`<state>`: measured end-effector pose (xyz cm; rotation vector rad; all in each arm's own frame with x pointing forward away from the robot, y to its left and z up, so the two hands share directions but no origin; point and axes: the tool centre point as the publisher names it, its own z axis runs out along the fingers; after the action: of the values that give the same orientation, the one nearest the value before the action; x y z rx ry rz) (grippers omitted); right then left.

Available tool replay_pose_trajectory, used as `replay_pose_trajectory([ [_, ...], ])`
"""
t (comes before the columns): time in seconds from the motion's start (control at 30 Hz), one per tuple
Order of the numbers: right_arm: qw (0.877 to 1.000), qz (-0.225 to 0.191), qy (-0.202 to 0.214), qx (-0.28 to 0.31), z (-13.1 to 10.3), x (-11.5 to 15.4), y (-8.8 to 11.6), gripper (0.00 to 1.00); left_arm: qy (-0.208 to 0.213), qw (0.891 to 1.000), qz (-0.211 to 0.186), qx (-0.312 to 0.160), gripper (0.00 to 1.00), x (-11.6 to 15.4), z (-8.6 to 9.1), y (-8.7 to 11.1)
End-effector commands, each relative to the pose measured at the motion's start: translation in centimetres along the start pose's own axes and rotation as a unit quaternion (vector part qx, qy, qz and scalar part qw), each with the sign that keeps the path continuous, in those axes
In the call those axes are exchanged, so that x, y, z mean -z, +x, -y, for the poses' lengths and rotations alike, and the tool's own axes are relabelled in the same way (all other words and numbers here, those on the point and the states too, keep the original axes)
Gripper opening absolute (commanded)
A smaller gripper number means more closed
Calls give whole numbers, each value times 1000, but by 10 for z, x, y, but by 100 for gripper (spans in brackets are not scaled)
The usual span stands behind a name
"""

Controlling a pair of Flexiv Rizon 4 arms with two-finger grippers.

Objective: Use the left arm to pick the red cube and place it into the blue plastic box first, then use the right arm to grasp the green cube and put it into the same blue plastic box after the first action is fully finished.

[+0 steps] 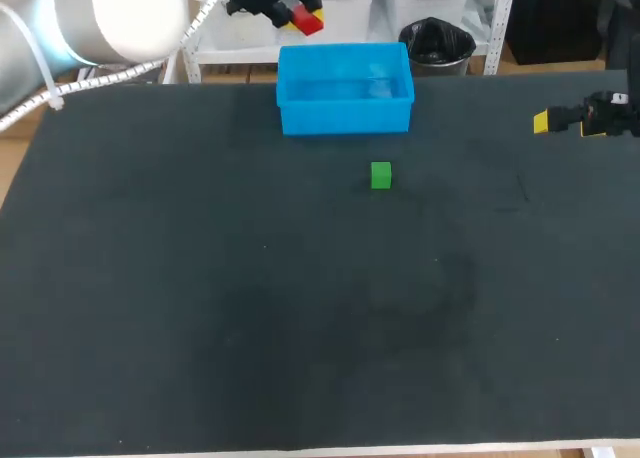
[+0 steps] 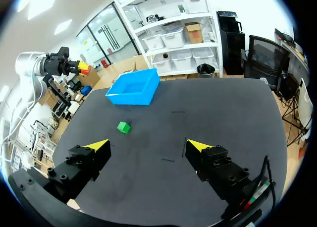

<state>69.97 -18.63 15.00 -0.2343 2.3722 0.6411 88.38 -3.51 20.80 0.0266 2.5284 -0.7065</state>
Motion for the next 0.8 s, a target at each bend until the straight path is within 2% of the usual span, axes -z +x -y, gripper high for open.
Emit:
replay_pose_trajectory([
  [0.03,1000,0,0,0,0,0,0,100,4,1000,-6,-4,0,-17,4,-14],
  [0.33,1000,0,0,0,0,0,0,100,5,1000,-11,-2,0,-41,7,-24],
  [0.53,1000,0,0,0,0,0,0,100,10,1000,-17,24,0,-64,0,-34],
  [0.8,1000,0,0,0,0,0,0,100,0,999,-20,36,0,-90,-10,-43],
])
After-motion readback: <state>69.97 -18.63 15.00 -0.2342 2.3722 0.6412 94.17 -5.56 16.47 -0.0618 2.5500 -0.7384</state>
